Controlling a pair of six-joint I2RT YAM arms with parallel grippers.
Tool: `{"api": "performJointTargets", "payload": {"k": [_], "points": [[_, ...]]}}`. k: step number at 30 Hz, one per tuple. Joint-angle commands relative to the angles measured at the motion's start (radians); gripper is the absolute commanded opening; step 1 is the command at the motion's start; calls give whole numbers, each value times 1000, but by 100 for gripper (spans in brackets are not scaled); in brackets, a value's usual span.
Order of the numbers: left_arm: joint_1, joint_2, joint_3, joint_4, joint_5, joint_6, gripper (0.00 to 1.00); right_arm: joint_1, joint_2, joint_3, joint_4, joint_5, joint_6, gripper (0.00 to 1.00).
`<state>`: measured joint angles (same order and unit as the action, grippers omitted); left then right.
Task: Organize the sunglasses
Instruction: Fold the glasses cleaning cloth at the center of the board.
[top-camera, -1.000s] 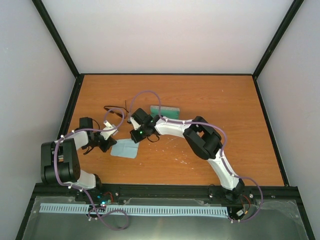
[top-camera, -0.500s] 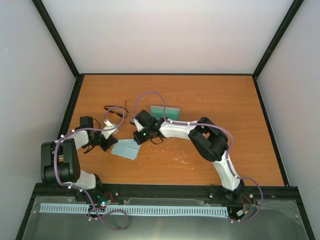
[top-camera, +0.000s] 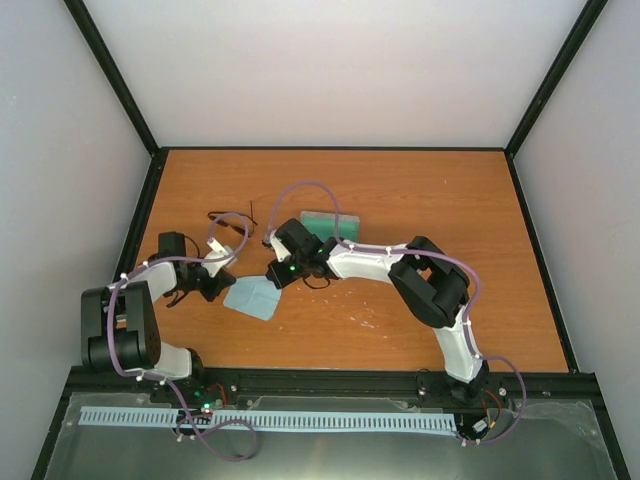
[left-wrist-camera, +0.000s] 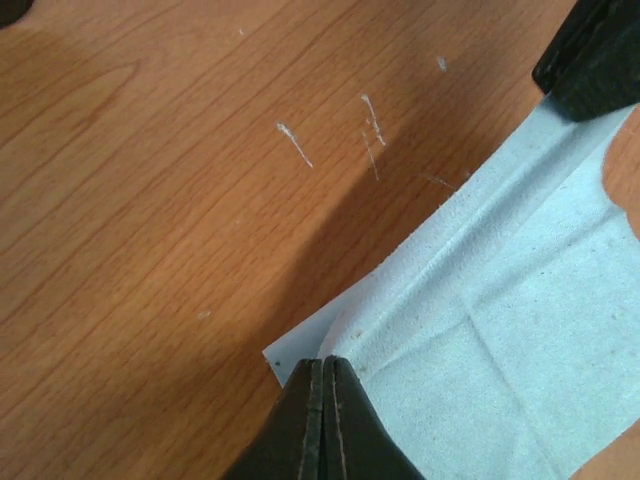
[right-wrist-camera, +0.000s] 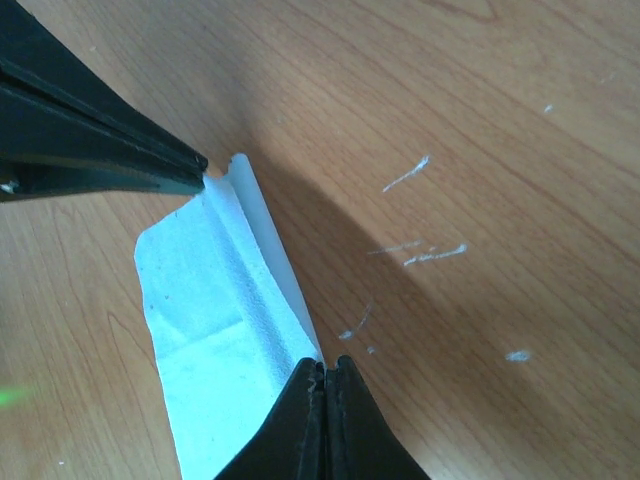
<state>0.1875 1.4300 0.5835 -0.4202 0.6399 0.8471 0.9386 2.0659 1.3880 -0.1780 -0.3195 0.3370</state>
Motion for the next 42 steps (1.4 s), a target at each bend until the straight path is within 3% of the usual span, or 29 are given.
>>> {"api": "performJointTargets", "payload": {"k": [1,19,27,35,42], "points": [[-3,-52,10,-27,30,21,1,23,-22,-27,14,-13,-14,3],[-2,-120,-78,-71,21,91,1,63,-29,-98,35,-8,-9,6],[-3,-133,-90,-49,-8,94,3,69,-34,-127,81,-39,5,20],[-2,-114,-6,-51,-14,97,1,67,-60,-125,94,-3,10,5],[-2,-66,76,-50,-10,110,1,66,-69,-96,96,19,9,3]]}}
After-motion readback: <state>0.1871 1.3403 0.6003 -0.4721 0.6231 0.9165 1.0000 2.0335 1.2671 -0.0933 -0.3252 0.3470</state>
